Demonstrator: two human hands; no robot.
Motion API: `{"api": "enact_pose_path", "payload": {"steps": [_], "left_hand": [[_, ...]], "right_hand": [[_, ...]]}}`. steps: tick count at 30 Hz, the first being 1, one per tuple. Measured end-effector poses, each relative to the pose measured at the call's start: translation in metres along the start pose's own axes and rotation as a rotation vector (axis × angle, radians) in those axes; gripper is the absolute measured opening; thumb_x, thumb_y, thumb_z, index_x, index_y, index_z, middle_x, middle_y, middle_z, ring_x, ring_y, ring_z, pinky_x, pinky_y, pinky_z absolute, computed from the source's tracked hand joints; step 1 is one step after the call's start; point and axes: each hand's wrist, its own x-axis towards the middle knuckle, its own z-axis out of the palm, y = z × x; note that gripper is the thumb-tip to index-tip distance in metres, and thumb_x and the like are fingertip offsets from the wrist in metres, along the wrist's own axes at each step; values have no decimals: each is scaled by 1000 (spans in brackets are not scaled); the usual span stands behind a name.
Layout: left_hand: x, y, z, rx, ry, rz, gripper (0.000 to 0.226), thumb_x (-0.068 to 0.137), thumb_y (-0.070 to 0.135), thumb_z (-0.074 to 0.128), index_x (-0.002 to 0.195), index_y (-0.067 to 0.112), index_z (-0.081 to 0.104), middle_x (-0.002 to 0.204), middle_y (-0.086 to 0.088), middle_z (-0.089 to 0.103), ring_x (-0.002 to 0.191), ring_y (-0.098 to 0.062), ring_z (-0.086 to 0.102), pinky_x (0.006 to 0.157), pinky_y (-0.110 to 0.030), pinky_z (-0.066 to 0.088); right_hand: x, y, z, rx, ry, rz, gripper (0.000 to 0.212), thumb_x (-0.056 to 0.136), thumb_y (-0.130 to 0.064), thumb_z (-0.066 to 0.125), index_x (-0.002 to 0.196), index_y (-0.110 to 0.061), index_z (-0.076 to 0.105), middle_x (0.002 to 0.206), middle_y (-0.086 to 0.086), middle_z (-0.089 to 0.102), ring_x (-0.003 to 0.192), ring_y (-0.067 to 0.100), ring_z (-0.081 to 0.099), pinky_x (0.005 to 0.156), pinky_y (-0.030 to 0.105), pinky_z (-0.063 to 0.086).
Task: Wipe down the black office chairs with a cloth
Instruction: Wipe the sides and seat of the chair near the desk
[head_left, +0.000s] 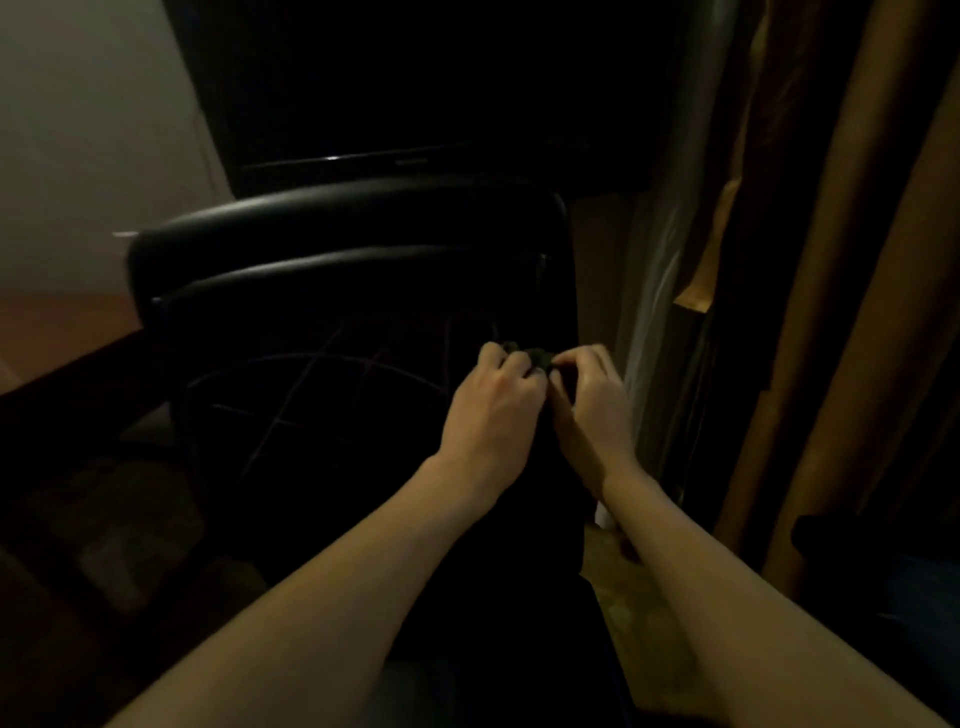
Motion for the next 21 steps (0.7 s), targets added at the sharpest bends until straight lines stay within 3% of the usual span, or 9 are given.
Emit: {"api": "enact_pose_path", "payload": {"steps": [2,4,8,10,12,14,16,18,21], "left_hand": [[-10,-25,-17,-76,111,-81,30,93,2,51,118,9,65,120,-6,64,106,-26,48,81,-31,52],[-21,-42,-33,-168,206,-171,37,93,1,53,129,10,61,134,-9,59,113,-28,47,87,-32,53],[-43,-62,-63,-384,198,-414,64,93,5,57,151,20,33,156,-8,31,136,-28,31,109,-31,32],[-51,-74,-72,-534,139,-554,73,88,9,64,152,20,30,151,-6,40,137,-25,36,109,-29,32],[-61,-86,-80,-735,55,-672,64,86,12,67,145,21,44,134,-2,56,116,-14,56,92,-16,44],[-75,-95,-84,-929,-21,-749,47,85,12,69,128,27,58,117,1,64,91,-4,61,71,-12,48],[-88,-106,-85,-1097,-63,-818,33,84,11,70,109,31,61,106,0,65,85,-10,65,70,-22,54],[-102,-118,-87,-1266,-105,-867,22,87,11,69,100,28,62,99,-3,67,82,-14,68,67,-25,54],[-121,-141,-89,-1465,-102,-876,18,88,10,68,105,15,66,98,-10,70,86,-21,71,69,-28,53]], "right_hand": [[4,-33,3,-19,-11,-66,9,97,-12,52,105,-8,56,101,-6,43,84,1,45,73,-1,33],[4,-61,8,-23,-3,-125,9,97,-10,53,105,-7,56,101,-6,43,86,6,48,75,-1,33],[-4,-108,19,12,-8,-201,7,96,-9,54,102,-7,55,105,-4,42,81,-3,46,76,-1,34],[-10,-122,24,58,-76,-182,5,95,-10,55,100,-11,55,112,-5,41,90,-7,42,81,-2,32],[-16,-128,28,152,-206,-107,5,96,-13,56,97,-18,54,118,-8,41,108,-7,39,88,1,33],[-22,-133,33,213,-292,-23,4,95,-16,57,97,-20,56,114,-7,49,103,1,49,89,13,42],[-28,-140,39,223,-337,33,4,94,-16,57,97,-19,57,100,-2,58,90,10,58,80,26,49],[-34,-147,49,194,-348,47,5,93,-15,59,96,-19,57,94,-1,60,86,13,60,73,25,50],[-37,-155,65,169,-348,34,9,90,-14,62,96,-17,57,94,0,58,85,11,57,69,16,45]]}}
